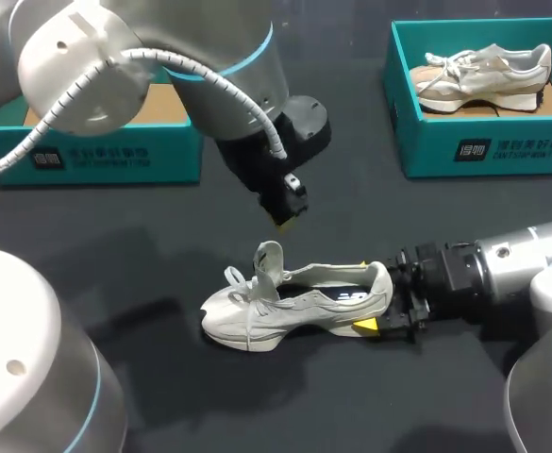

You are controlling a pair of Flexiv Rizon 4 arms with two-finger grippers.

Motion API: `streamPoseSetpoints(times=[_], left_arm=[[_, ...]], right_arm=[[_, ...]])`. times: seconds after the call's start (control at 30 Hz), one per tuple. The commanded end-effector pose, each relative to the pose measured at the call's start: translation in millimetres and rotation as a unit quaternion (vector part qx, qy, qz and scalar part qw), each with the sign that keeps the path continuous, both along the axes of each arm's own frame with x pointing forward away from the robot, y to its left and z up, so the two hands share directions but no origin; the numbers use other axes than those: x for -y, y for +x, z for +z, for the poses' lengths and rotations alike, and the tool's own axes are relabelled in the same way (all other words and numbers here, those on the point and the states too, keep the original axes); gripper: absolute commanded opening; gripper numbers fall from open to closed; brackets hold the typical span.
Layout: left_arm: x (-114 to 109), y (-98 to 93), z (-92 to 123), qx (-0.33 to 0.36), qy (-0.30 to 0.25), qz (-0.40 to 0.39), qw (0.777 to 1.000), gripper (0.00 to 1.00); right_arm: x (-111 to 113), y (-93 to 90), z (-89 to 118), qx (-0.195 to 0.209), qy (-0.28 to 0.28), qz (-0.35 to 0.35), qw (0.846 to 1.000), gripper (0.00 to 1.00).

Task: Take the shoe out of the shoebox, open the shoe tongue, remove and reinsert the insole, then place the shoe into the shoebox

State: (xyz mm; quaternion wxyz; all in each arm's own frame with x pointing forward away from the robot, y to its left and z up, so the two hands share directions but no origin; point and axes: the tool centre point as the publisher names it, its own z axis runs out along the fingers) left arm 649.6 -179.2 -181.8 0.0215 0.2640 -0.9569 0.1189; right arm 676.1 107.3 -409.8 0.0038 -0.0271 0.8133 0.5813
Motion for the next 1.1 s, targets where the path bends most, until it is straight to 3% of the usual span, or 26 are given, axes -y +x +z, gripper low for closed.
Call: streamPoseSetpoints(times=[0.03,0.37,0.6,0.93,1.1], left_arm=[[2,-7.8,-21,0.006,-0.029,-0.082,0.996,0.00],[3,-10.2,-24,0.002,-0.030,-0.106,0.994,0.00],[27,-17.7,-75,0.000,0.016,-0.154,0.988,0.00],[29,-16.4,-77,-0.005,0.020,-0.158,0.987,0.00],[47,-15.4,-102,0.007,0.010,-0.173,0.985,0.00]], right_arm=[[1,-1.7,1,0.000,-0.002,0.000,1.000,0.00],[1,-1.7,1,0.000,-0.002,0.000,1.000,0.00],[1,-1.7,1,0.000,-0.002,0.000,1.000,0.00],[1,-1.7,1,0.000,-0.002,0.000,1.000,0.00],[1,-1.7,1,0.000,-0.002,0.000,1.000,0.00]])
